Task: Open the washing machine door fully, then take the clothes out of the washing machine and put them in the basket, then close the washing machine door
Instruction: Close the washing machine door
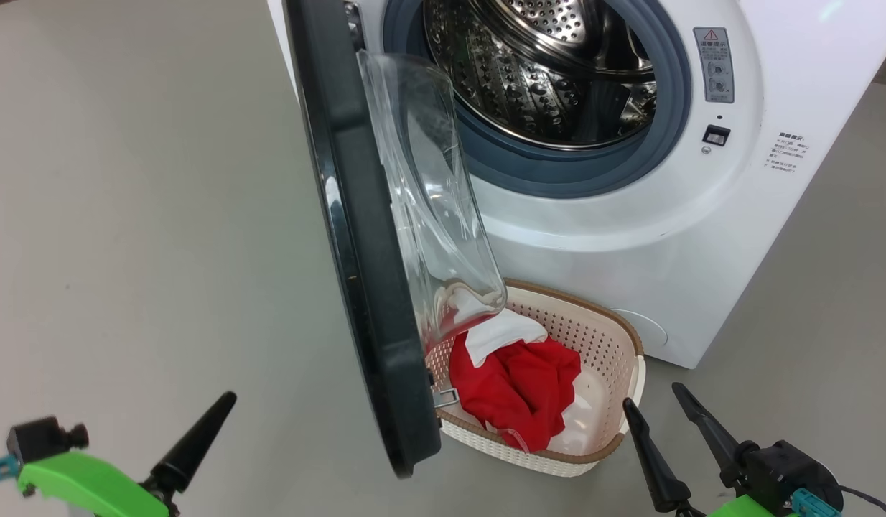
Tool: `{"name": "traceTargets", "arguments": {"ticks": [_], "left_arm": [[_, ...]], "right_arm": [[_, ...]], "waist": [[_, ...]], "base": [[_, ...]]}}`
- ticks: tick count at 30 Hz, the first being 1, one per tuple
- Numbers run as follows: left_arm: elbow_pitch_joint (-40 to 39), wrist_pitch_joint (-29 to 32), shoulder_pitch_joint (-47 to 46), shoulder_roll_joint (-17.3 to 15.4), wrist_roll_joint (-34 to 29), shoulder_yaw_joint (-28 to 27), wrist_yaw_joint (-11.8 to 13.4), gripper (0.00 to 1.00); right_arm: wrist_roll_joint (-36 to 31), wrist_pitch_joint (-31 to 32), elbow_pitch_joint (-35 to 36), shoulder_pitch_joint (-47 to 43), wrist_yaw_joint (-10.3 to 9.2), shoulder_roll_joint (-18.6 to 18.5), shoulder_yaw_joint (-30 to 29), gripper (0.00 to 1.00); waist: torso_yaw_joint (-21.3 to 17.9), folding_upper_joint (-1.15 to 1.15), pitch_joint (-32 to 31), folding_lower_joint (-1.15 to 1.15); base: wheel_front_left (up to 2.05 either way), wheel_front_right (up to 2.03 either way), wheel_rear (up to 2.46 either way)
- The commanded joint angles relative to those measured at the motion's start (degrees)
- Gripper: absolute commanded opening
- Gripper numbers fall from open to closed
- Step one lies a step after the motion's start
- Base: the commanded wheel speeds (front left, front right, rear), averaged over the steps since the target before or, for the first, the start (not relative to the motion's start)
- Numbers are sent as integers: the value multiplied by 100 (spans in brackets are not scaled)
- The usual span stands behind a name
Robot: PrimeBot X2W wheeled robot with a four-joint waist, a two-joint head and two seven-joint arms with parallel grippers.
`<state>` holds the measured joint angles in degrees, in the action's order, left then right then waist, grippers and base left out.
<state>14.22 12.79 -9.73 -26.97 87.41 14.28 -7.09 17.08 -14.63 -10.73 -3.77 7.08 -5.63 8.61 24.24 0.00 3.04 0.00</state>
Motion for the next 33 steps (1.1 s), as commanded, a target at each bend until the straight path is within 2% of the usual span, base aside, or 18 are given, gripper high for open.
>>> {"name": "traceTargets", "arguments": {"ticks": [1, 11, 17, 20, 24, 26, 28, 33], "left_arm": [[19, -199, -33, -111, 27, -299, -40, 100], [424, -1250, 255, 102, -380, -46, -40, 100], [647, -2159, 298, 104, -879, 391, -40, 100], [697, -2480, 288, 162, -910, 461, -40, 100], [834, -2756, 278, 198, -1260, 463, -40, 100], [871, -2773, 269, 249, -1670, 191, -40, 100], [869, -2776, 306, 373, -2456, -289, -40, 100], [616, -2778, 562, 944, -4424, -1068, -40, 100]], "right_arm": [[2, -37, 121, 48, 41, -54, 158, 100], [11, -37, 94, 65, 41, -49, 175, 100], [5, -37, 92, 91, 41, -40, 166, 100], [2, -37, 91, 97, 41, -37, 161, 100], [-1, -37, 94, 114, 41, -30, 155, 100], [-2, -37, 98, 114, 41, -25, 143, 100], [-5, -37, 105, 113, 41, -20, 129, 100], [-7, -37, 115, 139, 41, -13, 125, 100]], "waist": [[2, 0, 0, 0], [-3, 0, 18, 0], [-14, 0, 45, 0], [-14, 0, 53, 0], [-19, 0, 68, 0], [-18, 0, 64, 0], [-14, 0, 70, 0], [-32, 0, 89, 0]], "base": [[0, 0, 0], [0, 0, 0], [0, 0, 0], [0, 0, 0], [0, 0, 0], [0, 0, 0], [0, 0, 0], [0, 0, 0]]}}
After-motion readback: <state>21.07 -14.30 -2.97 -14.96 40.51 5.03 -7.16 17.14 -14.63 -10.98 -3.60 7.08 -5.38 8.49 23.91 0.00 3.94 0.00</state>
